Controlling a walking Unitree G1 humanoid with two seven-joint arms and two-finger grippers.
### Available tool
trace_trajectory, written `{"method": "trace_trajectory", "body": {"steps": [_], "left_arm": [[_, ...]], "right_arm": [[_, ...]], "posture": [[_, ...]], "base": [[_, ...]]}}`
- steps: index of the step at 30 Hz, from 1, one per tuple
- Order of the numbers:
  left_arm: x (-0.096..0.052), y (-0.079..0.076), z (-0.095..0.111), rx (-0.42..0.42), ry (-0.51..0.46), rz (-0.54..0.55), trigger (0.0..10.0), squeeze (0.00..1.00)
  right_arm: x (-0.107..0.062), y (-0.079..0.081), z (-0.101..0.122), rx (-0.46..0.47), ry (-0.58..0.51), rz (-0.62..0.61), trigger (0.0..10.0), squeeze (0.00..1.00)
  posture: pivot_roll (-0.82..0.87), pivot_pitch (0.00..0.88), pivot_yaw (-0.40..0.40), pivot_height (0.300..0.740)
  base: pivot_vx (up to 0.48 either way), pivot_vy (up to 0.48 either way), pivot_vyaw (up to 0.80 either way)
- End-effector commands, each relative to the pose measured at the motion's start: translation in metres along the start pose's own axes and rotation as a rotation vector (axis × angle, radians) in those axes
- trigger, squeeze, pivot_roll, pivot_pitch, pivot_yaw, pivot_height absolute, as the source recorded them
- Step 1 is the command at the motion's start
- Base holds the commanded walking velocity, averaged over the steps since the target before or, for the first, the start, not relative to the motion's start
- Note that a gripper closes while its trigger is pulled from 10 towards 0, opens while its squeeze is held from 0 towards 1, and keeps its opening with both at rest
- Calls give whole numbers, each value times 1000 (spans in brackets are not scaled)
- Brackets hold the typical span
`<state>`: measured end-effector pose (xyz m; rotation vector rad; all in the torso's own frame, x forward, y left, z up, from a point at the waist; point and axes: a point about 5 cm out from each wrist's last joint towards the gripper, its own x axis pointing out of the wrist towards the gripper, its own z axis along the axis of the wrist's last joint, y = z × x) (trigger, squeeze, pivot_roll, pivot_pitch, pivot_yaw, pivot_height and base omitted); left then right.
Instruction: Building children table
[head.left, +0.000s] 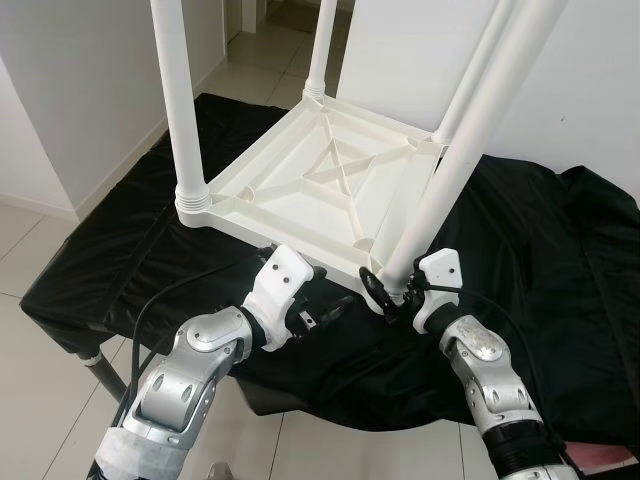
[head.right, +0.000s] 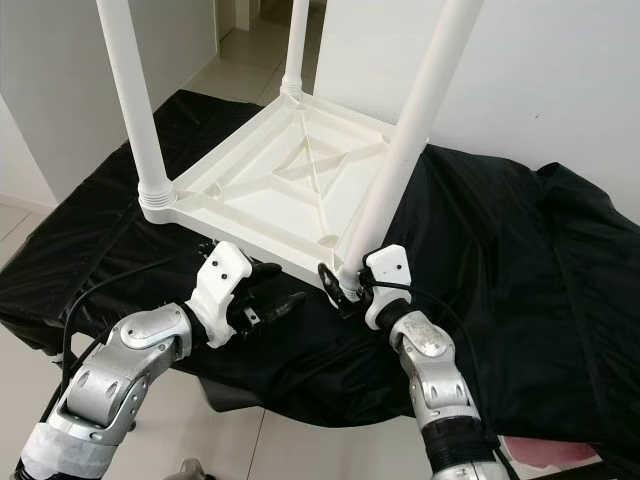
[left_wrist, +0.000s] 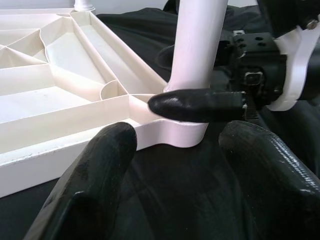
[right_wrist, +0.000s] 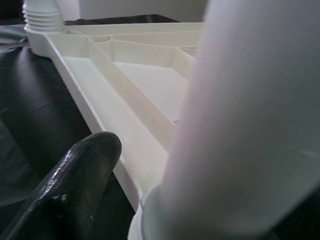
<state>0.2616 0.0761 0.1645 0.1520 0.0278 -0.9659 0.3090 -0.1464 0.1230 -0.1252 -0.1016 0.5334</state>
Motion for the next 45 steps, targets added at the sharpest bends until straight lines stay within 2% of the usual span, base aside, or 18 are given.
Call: {"method": "trace_trajectory", "body": {"steps": [1, 4, 5, 6, 7, 20, 21, 26, 32, 37, 40, 42, 45], "left_arm": [[1, -3, 3, -5, -13, 3, 10000, 0], [2, -2, 4, -3, -15, 5, 10000, 0], [3, -1, 6, -1, -19, 8, 10000, 0], [3, -1, 6, 0, -20, 9, 10000, 0], [2, -1, 7, 0, -22, 10, 10000, 0], [2, 2, 8, 3, -27, 28, 10000, 0], [2, 1, 8, 3, -29, 24, 10000, 0], [3, 1, 9, 5, -29, 18, 10000, 0], [2, 3, 9, 6, -26, 14, 10000, 0], [3, 1, 9, -3, -29, 11, 10000, 0], [3, 0, 8, -4, -29, 10, 10000, 0], [3, 0, 8, -7, -28, 9, 10000, 0], [3, -1, 7, -8, -27, 8, 10000, 0]], "right_arm": [[5, -1, -4, -22, 14, 49, 10000, 0], [11, 1, -5, -28, 17, 83, 10000, 0], [16, 2, -6, -32, 18, 110, 3333, 0], [17, 2, -6, -34, 15, 114, 3333, 0], [18, 2, -6, -36, 13, 123, 0, 0], [19, -2, -7, -13, -10, 145, 0, 0], [19, -3, -7, -7, -12, 139, 10000, 0], [18, -3, -6, 1, -19, 129, 10000, 0], [14, -5, -2, 16, -48, 52, 10000, 0], [8, -4, 1, 49, -73, -128, 10000, 0], [7, -2, 3, 58, -84, -154, 10000, 0], [5, 1, 4, 76, -73, -259, 10000, 0], [4, 3, 3, 74, -58, -321, 10000, 0]], "posture": [[96, 30, -101, 740], [103, 30, -104, 740], [107, 31, -105, 740], [110, 30, -105, 740], [112, 30, -106, 740], [126, 29, -116, 740], [126, 28, -112, 740], [124, 29, -107, 740], [119, 39, -104, 740], [110, 47, -109, 740], [109, 48, -109, 740], [101, 52, -110, 740], [100, 52, -110, 740]], "base": [[0, 0, 0], [0, 0, 0], [0, 0, 0], [0, 0, 0], [0, 0, 0], [0, 0, 0], [0, 0, 0], [0, 0, 0], [0, 0, 0], [0, 0, 0], [0, 0, 0], [0, 0, 0], [0, 0, 0]]}}
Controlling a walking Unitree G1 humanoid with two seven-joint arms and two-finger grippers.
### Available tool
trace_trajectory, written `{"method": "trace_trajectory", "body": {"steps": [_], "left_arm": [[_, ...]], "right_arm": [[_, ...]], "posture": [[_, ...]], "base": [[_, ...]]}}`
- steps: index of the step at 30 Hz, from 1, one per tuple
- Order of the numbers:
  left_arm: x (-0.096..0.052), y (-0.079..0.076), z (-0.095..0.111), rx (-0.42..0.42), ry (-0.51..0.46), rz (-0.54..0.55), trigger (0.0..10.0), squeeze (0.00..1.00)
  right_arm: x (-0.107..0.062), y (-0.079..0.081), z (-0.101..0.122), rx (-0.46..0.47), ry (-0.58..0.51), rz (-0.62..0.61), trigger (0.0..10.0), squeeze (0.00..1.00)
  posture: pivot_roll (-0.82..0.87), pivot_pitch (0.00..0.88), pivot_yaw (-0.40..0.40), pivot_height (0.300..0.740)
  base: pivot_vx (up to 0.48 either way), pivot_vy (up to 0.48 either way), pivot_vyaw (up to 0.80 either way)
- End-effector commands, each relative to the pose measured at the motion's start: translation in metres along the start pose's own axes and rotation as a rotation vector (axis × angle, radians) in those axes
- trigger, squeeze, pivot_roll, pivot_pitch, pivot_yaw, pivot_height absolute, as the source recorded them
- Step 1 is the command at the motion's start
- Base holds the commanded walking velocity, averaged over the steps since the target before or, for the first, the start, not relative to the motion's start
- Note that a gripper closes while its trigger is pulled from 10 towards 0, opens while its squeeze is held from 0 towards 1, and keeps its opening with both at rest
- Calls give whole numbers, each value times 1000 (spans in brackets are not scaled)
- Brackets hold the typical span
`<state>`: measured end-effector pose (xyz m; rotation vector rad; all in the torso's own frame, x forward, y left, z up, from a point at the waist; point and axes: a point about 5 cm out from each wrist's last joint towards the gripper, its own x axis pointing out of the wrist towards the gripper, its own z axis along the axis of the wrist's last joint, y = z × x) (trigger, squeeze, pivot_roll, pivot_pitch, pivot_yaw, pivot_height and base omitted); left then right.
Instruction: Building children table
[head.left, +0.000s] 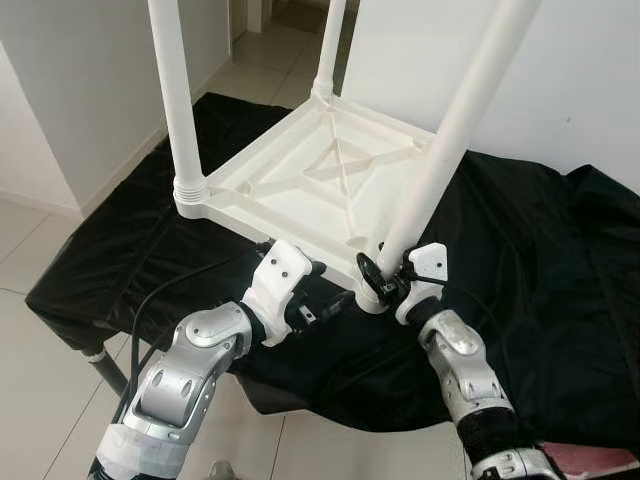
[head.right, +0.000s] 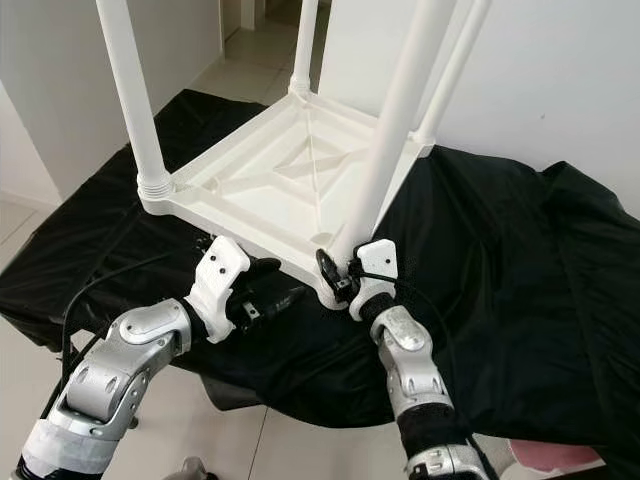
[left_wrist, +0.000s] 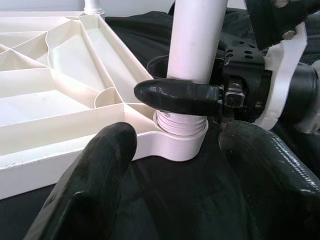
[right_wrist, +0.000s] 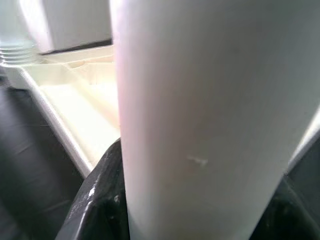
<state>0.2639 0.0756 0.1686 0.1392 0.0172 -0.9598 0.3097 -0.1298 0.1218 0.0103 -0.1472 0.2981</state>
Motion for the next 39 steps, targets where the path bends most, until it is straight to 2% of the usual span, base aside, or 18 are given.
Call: {"method": "trace_trajectory", "body": {"steps": [1, 2, 7, 8, 9, 12, 17, 22, 23, 34, 39], "left_arm": [[2, -3, 3, -3, -13, 0, 10000, 0], [2, -3, 3, -3, -13, 0, 10000, 0], [3, -4, 4, -8, -16, 0, 10000, 0], [3, -4, 4, -10, -17, 1, 10000, 0], [3, -4, 4, -12, -18, 1, 10000, 0], [3, -4, 4, -13, -19, 0, 10000, 0], [5, -4, 4, -6, -17, -7, 10000, 0], [3, -2, 4, -9, -17, 0, 10000, 0], [3, -2, 4, -10, -18, 1, 10000, 0], [3, -4, 3, -13, -16, 2, 10000, 0], [3, -4, 3, -14, -16, 2, 10000, 0]], "right_arm": [[-4, -8, 3, -34, 2, -124, 10000, 0], [-4, -8, 3, -34, 2, -124, 10000, 0], [-8, 2, 3, -4, 18, -289, 10000, 0], [-8, 10, 4, 26, 18, -301, 10000, 0], [-7, 20, 5, 39, 14, -271, 10000, 0], [-6, 28, 9, 48, -3, -230, 10000, 0], [-8, 21, 8, 32, 18, -267, 10000, 0], [-9, 27, 10, 38, 19, -243, 10000, 0], [-9, 27, 11, 40, 15, -240, 10000, 1000], [-11, 21, 17, 42, -6, -229, 10000, 1000], [-16, 13, 18, 34, -8, -203, 10000, 1000]], "posture": [[100, 52, -110, 740], [100, 52, -110, 740], [104, 55, -117, 740], [104, 54, -117, 740], [103, 52, -113, 740], [101, 51, -111, 740], [97, 51, -111, 740], [94, 53, -111, 740], [95, 54, -113, 740], [93, 57, -116, 740], [92, 56, -114, 740]], "base": [[0, 0, 0], [0, 0, 0], [0, 0, 0], [0, 0, 0], [0, 0, 0], [0, 0, 0], [0, 0, 0], [0, 0, 0], [0, 0, 0], [0, 0, 0], [0, 0, 0]]}}
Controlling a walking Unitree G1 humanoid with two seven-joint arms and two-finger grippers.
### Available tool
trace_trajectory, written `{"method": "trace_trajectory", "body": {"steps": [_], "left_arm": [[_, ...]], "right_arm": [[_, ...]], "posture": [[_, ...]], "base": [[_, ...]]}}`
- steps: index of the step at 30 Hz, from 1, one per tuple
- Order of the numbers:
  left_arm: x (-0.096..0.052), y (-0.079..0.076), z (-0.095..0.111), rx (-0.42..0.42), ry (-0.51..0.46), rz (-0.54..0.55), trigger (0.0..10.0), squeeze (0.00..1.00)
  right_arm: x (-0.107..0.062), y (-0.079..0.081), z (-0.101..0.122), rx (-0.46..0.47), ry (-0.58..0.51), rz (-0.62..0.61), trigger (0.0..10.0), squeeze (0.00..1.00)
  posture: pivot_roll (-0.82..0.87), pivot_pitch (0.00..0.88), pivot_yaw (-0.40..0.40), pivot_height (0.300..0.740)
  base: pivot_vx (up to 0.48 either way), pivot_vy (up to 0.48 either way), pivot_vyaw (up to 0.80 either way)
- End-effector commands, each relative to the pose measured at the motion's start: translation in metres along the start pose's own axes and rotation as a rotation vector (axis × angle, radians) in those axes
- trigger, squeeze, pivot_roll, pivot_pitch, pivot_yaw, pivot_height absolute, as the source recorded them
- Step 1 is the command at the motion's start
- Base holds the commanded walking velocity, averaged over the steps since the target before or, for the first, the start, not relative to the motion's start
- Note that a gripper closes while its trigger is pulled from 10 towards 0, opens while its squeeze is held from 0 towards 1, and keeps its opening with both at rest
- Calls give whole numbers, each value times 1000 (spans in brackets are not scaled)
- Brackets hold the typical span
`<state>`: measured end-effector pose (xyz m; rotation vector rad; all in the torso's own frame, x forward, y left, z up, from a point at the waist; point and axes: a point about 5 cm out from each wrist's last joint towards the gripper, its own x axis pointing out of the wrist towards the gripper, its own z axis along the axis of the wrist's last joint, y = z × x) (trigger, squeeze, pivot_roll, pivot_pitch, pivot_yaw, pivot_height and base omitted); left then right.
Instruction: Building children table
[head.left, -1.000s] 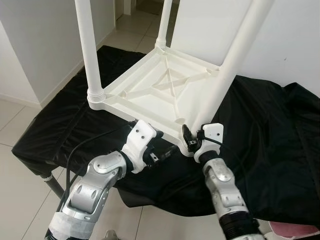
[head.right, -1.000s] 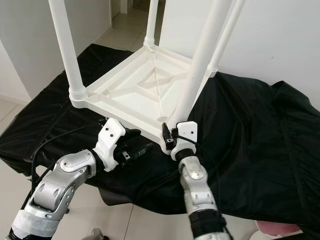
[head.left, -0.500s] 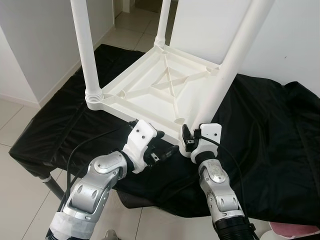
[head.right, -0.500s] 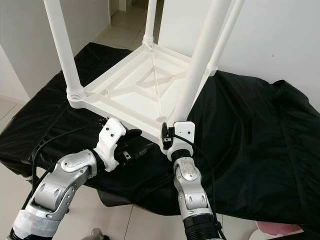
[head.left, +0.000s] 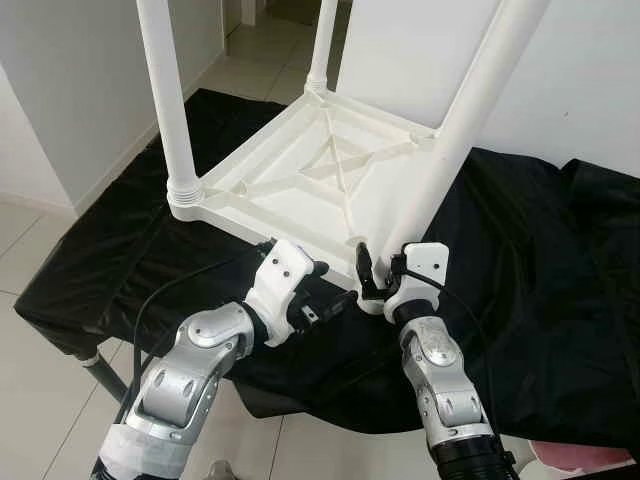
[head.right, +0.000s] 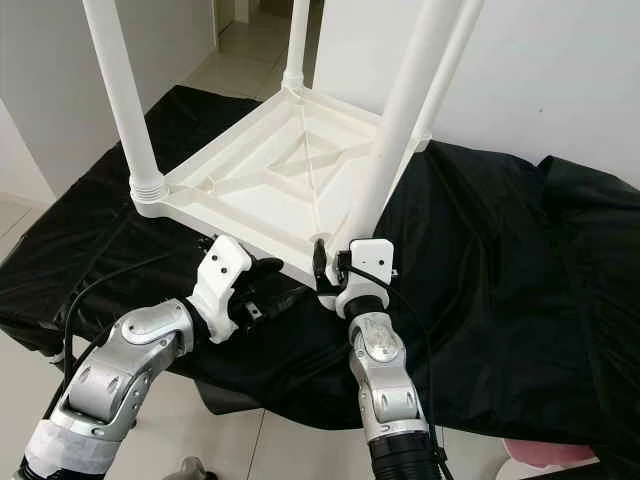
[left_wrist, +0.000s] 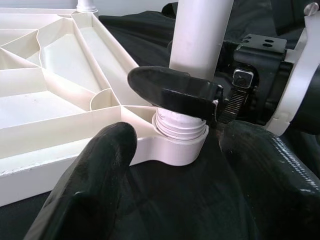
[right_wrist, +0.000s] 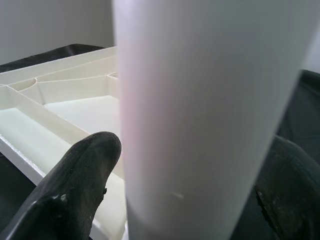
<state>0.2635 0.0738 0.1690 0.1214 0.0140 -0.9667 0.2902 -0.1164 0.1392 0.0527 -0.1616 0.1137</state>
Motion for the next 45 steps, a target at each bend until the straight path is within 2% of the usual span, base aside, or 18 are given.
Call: {"method": "trace_trajectory", "body": {"steps": [1, 5, 6, 7, 9, 13, 17, 20, 22, 24, 27, 33, 41, 42, 44, 45], "left_arm": [[1, -2, 2, 1, -3, 8, 10000, 0], [1, -2, 2, 3, -1, 8, 10000, 0], [1, -2, 2, 4, 1, 8, 10000, 0], [0, -2, 1, 5, 4, 7, 10000, 0], [-1, -2, 1, 6, 6, 7, 10000, 0], [-1, 0, 0, 12, 15, 5, 10000, 0], [-2, 2, 2, 23, 16, 5, 10000, 0], [-2, 2, 2, 23, 15, 6, 10000, 0], [-2, 1, 2, 23, 15, 6, 10000, 0], [-2, 0, 2, 22, 15, 6, 10000, 0], [-2, 0, 2, 21, 14, 5, 10000, 0], [0, -1, 2, 20, 13, 2, 10000, 0], [1, -1, 4, 19, 6, -1, 10000, 0], [1, -1, 4, 20, 7, -1, 10000, 0], [1, -1, 4, 20, 7, -1, 10000, 0], [0, -1, 4, 17, 4, 1, 10000, 0]], "right_arm": [[-4, -11, -1, 14, 14, 11, 10000, 1000], [-5, -14, -1, 11, 15, 19, 10000, 1000], [-6, -15, -1, 11, 16, 29, 10000, 835], [-6, -16, -1, 15, 17, 55, 10000, 0], [-7, -16, -1, 18, 17, 73, 10000, 0], [-5, -20, 0, 42, 8, 195, 10000, 0], [4, -31, 4, 28, 12, 317, 10000, 0], [5, -32, 4, 28, 14, 335, 10000, 0], [6, -32, 4, 16, 24, 382, 10000, 0], [9, -32, 4, -2, 43, 478, 10000, 0], [13, -35, 4, -13, 53, 535, 10000, 0], [22, -36, 1, -30, 77, 613, 10000, 0], [35, -34, -8, -28, 109, 639, 10000, 0], [36, -34, -10, -27, 116, 644, 6353, 0], [36, -34, -10, -27, 116, 644, 6353, 0], [35, -32, -16, -35, 136, 655, 0, 0]], "posture": [[92, 56, -112, 740], [92, 56, -112, 740], [90, 57, -109, 740], [89, 57, -104, 740], [89, 57, -104, 740], [89, 58, -95, 740], [98, 55, -99, 740], [98, 55, -99, 740], [100, 55, -100, 740], [100, 58, -101, 740], [100, 57, -104, 740], [94, 58, -100, 740], [92, 58, -100, 740], [92, 56, -98, 740], [92, 56, -98, 740], [98, 56, -98, 740]], "base": [[0, 0, 0], [0, 0, 0], [0, 0, 0], [0, 0, 0], [0, 0, 0], [0, 0, 0], [0, 0, 0], [0, 0, 0], [0, 0, 0], [0, 0, 0], [0, 0, 0], [0, 0, 0], [0, 0, 0], [0, 0, 0], [0, 0, 0], [0, 0, 0]]}}
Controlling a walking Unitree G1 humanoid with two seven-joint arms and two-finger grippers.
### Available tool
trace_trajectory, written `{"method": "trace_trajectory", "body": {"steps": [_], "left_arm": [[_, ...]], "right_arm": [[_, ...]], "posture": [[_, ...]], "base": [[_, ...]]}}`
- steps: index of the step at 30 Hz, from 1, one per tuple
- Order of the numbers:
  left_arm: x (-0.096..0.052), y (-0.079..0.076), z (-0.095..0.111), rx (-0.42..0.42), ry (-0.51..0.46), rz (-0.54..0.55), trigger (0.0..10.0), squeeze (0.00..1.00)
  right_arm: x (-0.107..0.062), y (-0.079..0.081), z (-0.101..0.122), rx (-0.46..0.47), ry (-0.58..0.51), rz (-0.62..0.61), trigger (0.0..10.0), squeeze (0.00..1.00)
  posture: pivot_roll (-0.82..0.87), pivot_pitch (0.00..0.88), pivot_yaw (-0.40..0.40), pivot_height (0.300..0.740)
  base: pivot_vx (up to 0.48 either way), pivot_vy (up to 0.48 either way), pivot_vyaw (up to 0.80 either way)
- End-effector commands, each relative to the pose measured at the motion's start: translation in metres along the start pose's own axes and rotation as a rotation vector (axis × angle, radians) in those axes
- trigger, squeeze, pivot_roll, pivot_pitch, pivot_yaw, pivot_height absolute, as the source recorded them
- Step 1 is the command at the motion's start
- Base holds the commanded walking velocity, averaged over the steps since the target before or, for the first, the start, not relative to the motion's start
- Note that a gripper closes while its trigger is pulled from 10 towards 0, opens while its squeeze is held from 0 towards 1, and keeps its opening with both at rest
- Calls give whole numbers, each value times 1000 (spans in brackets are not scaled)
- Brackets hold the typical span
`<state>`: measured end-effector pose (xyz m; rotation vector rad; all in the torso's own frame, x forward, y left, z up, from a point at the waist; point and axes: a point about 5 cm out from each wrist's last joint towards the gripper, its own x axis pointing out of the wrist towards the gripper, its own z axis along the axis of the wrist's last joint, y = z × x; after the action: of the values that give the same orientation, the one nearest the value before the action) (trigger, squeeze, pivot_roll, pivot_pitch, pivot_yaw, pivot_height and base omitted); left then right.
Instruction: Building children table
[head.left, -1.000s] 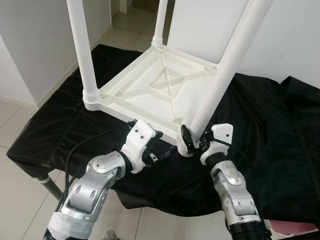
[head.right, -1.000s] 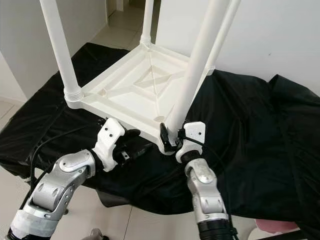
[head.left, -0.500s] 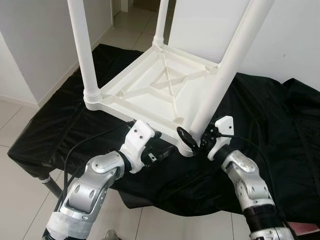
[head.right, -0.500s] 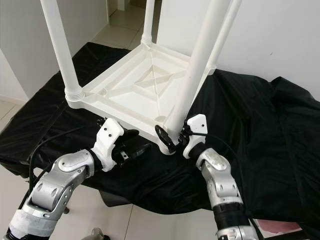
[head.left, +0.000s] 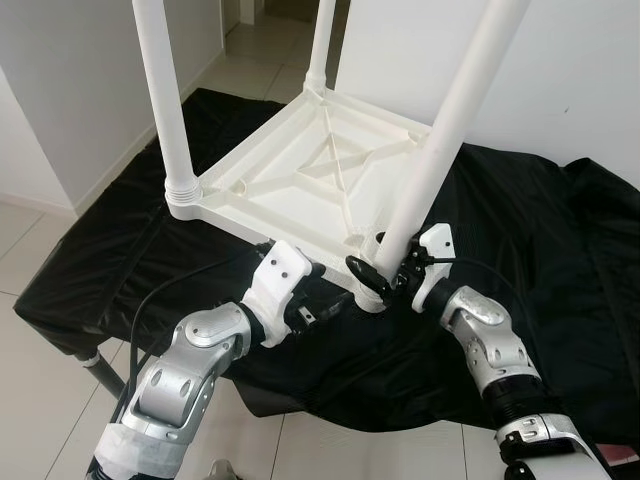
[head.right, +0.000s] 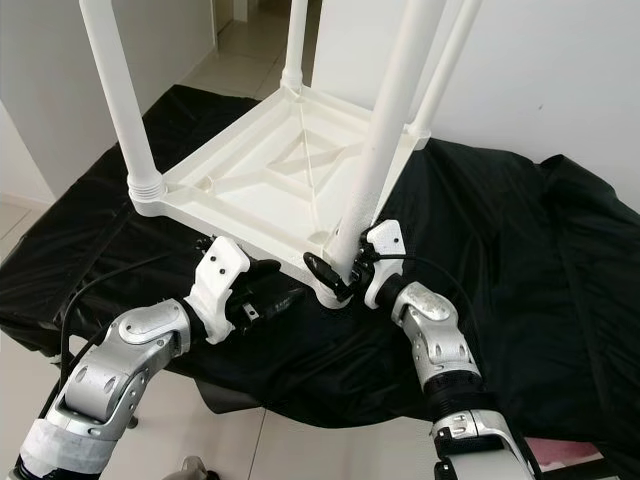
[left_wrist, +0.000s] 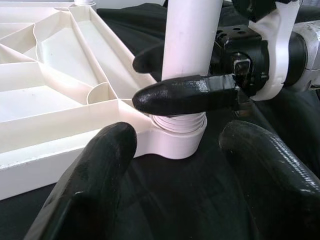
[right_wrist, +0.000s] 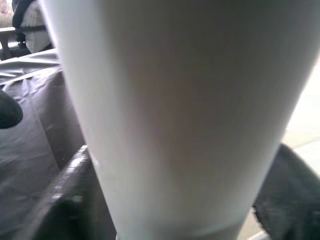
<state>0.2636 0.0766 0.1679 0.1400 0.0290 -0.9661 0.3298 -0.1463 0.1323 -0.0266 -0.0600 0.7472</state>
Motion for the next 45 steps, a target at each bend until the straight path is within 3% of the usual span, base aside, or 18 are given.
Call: {"method": "trace_trajectory", "body": {"steps": [1, 13, 14, 16, 17, 23, 27, 36, 39, 40, 42, 45], "left_arm": [[2, -2, 6, 8, -17, 1, 10000, 0], [4, -1, 8, 15, -22, -5, 10000, 0], [4, -1, 8, 18, -21, -7, 10000, 0], [4, -1, 8, 18, -21, -7, 10000, 0], [4, -1, 8, 21, -20, -8, 10000, 0], [5, -1, 7, 21, -19, -10, 10000, 0], [6, -3, 5, 21, -17, -15, 10000, 0], [7, -4, 4, 20, -13, -21, 10000, 0], [7, -3, 3, 25, -12, -20, 10000, 0], [7, -3, 3, 25, -12, -20, 10000, 0], [7, -3, 4, 24, -15, -11, 10000, 0], [7, -3, 4, 23, -18, -9, 10000, 0]], "right_arm": [[2, 1, -4, -9, 24, 19, 0, 0], [0, 1, -10, 8, 18, 23, 0, 0], [0, 1, -11, 18, 14, 17, 6314, 0], [0, 1, -11, 18, 14, 17, 6314, 0], [-1, 2, -11, 21, 10, 15, 10000, 0], [-4, 4, -12, -6, 12, -38, 10000, 0], [-7, 4, -15, -75, 46, -165, 10000, 0], [-7, 18, -10, -33, 2, -314, 10000, 0], [-11, 27, -14, -1, 9, -584, 10000, 0], [-11, 27, -14, -1, 9, -584, 10000, 0], [-17, 31, -17, 24, 18, -759, 10000, 0], [-19, 35, -18, 27, 20, -828, 10000, 0]], "posture": [[98, 56, -98, 740], [111, 38, -93, 740], [111, 35, -96, 740], [111, 35, -96, 740], [111, 35, -96, 740], [109, 23, -104, 740], [107, 20, -106, 740], [101, 14, -110, 740], [104, 11, -117, 740], [104, 11, -117, 740], [113, 6, -122, 740], [114, 7, -121, 740]], "base": [[0, 0, 0], [0, 0, 0], [0, 0, 0], [0, 0, 0], [0, 0, 0], [0, 0, 0], [0, 0, 0], [0, 0, 0], [0, 0, 0], [0, 0, 0], [0, 0, 0], [0, 0, 0]]}}
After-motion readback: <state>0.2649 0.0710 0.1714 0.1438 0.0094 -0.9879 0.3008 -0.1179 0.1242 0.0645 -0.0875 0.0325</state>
